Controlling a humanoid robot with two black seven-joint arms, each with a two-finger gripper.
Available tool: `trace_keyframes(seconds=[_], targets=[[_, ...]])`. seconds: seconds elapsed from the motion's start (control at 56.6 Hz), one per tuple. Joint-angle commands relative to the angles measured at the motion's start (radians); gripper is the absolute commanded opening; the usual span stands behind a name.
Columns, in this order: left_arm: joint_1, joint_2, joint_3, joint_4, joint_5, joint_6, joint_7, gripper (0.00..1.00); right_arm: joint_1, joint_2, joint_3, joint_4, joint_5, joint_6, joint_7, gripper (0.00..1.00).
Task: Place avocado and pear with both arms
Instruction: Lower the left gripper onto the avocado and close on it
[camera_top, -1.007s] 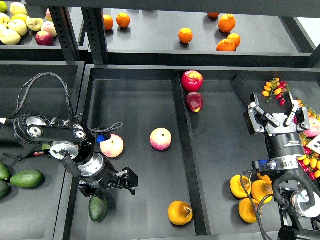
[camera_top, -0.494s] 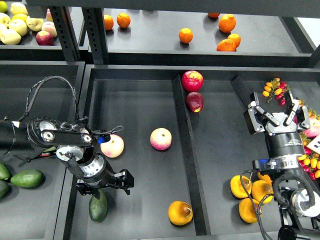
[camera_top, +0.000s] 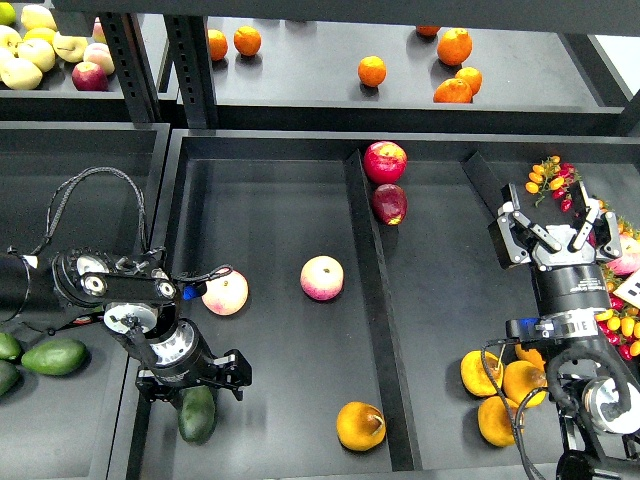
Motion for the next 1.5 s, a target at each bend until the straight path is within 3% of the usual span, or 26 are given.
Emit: trace_keyframes(seconds=[0.0, 1.218, 1.483], targets=[[0.017, -0.009, 0.000, 0.026, 0.001, -0.003, 0.000, 0.99, 0.000, 0.000, -0.002, 0.000, 0.000, 0.000, 0.000, 1.00], [0.110, -0.078, 0.000, 0.231, 0.002, -0.045, 0.000, 0.99, 0.000, 0.000, -0.008, 0.000, 0.003, 0.001, -0.002, 1.00], [0.113, -0.089, 0.000, 0.245, 0.001, -0.045, 0.000, 0.91, 0.000, 0.000, -0.008, 0.000, 0.003, 0.001, -0.002, 1.00]])
